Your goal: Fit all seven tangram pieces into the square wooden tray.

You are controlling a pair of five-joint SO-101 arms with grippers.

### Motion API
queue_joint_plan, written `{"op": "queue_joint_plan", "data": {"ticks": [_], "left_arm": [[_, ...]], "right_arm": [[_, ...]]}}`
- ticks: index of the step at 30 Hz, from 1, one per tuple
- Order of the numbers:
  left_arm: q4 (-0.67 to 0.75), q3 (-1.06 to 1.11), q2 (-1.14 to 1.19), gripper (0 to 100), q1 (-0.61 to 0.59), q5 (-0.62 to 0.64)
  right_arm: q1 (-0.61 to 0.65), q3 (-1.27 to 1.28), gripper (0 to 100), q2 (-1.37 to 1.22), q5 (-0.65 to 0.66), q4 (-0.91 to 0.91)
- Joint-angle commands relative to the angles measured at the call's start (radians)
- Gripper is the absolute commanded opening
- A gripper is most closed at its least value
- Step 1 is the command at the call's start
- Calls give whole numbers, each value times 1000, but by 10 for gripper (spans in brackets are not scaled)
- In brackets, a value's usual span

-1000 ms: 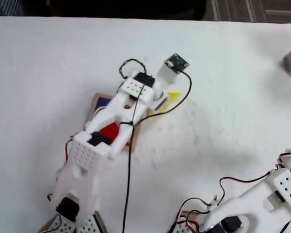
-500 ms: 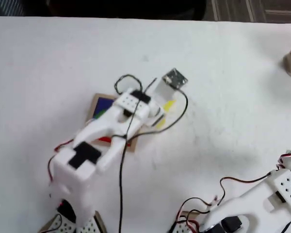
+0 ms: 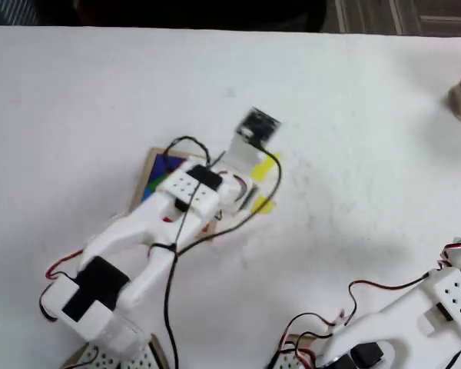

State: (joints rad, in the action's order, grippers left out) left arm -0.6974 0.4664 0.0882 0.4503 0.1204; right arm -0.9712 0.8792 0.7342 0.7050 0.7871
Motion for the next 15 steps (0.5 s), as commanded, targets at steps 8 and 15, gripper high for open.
{"op": "queue_joint_plan", "data": {"ticks": [8,15], "left_arm": [[-87,-430,280,385,-24,43],[-157,-652,461,385,-56,68]], "right_arm": [[5,37,34,16,18,-22],[5,37,34,16,18,-22]]}}
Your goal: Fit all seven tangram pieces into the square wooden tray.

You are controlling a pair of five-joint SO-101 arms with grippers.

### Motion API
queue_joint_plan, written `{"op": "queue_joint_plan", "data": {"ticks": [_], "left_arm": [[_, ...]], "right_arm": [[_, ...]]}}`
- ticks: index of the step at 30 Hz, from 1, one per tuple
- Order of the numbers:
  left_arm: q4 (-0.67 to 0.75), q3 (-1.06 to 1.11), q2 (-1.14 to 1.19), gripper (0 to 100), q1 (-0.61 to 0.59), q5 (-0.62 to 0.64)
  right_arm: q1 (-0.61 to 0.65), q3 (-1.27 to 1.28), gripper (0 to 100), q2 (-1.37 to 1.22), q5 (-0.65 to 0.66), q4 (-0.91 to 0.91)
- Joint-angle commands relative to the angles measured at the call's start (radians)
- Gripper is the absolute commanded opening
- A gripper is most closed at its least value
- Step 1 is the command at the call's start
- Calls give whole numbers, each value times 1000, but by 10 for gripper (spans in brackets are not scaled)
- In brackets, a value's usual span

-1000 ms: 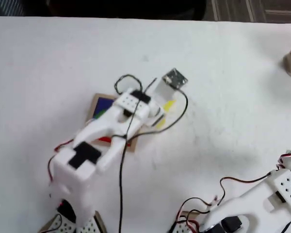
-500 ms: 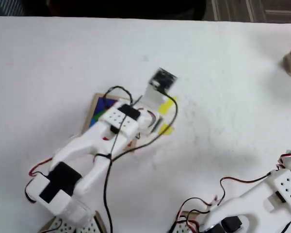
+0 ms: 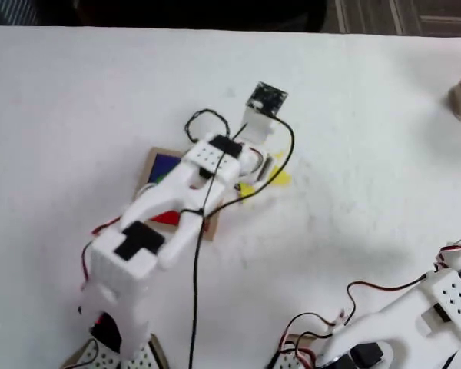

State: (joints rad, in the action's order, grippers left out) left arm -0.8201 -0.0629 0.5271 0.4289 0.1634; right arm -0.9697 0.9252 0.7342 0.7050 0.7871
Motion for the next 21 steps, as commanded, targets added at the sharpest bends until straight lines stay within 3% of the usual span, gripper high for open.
{"op": "queue_joint_plan", "data": {"ticks": [1,11,21], "left_arm": [[-49,-150,38,385,-50,29],[-152,-226,93,388,-73,-68],[-135,-305,191,385,-64,-110]], "right_arm": [[4,-8,34,16,18,-22],[4,-8,34,16,18,-21],[-4,-8,34,16,18,-15]]}}
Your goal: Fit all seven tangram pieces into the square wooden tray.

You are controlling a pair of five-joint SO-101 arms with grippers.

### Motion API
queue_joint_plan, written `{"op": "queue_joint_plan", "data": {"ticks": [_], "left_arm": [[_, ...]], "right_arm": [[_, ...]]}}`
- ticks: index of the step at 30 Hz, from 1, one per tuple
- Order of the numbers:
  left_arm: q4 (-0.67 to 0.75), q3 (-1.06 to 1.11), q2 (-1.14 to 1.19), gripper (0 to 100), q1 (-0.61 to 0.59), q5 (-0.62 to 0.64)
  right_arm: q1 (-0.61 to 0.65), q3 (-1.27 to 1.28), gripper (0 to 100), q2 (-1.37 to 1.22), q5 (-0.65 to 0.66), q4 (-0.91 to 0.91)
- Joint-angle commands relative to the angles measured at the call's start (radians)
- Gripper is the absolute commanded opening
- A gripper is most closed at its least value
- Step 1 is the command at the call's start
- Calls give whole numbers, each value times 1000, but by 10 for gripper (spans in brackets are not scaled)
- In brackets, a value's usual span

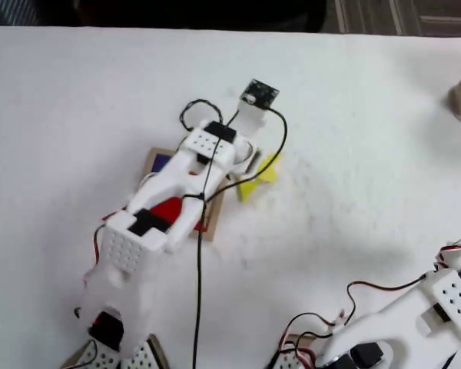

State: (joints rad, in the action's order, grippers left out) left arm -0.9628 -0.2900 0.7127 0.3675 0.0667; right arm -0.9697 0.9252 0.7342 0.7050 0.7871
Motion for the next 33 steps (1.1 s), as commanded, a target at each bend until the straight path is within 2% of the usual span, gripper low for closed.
{"op": "queue_joint_plan", "data": {"ticks": [1,10,16,22,25,33], "left_arm": [[8,-97,24,385,-1,-15],[-114,-164,71,382,21,-46],[-133,-170,70,256,28,-49],[-135,-166,64,259,30,-55],[-149,-166,64,249,30,-101],[-172,-170,62,154,41,-114]], "right_arm": [[-5,-8,34,16,18,-15],[-7,-9,34,16,18,-21],[-7,-14,34,16,18,-21],[2,-14,34,16,18,-21],[2,-14,34,16,18,-21],[-2,-14,34,16,18,-22]]}}
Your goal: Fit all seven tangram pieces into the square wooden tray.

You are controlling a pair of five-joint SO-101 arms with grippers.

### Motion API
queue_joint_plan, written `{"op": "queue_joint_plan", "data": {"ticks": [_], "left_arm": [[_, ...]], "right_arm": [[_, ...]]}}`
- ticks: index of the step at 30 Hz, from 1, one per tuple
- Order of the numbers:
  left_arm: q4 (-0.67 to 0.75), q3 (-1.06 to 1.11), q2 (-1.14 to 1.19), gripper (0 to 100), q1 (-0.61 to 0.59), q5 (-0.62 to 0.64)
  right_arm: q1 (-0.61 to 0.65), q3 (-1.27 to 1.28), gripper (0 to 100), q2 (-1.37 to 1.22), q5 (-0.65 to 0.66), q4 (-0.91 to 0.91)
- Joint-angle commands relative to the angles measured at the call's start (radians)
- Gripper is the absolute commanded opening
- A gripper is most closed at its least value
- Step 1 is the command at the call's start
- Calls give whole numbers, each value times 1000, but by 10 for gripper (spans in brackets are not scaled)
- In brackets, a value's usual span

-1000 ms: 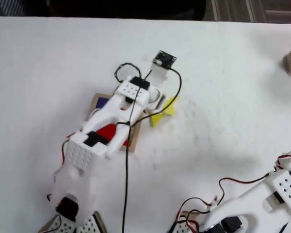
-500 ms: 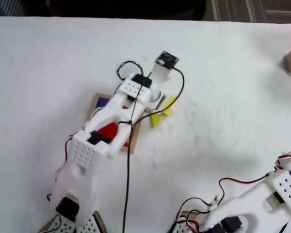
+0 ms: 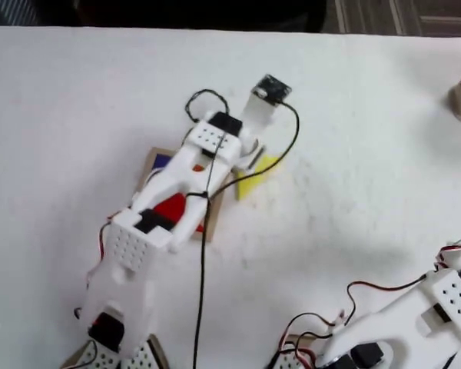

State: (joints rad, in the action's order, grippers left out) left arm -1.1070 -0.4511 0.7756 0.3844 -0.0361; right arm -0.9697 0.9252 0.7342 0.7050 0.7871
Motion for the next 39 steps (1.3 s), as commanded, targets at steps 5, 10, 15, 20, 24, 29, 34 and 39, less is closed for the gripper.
{"op": "queue_joint_plan", "data": {"ticks": [5,10,15,20,24,29,34,39], "left_arm": [[-78,-11,-2,151,36,-72],[-83,-11,-2,152,36,-81],[-117,-2,-51,154,35,-81],[-181,37,-150,155,33,-77],[-92,204,-259,155,35,-81],[81,465,-464,155,36,-81],[265,658,-576,271,27,-75],[345,671,-570,407,28,-48]], "right_arm": [[-7,-9,34,16,18,-47],[-7,-9,34,10,18,-51],[-1,-8,34,10,18,-44],[7,20,34,18,18,-42],[36,43,34,18,18,-41],[42,51,34,18,17,-39],[74,51,34,18,17,19],[90,51,34,18,17,44]]}}
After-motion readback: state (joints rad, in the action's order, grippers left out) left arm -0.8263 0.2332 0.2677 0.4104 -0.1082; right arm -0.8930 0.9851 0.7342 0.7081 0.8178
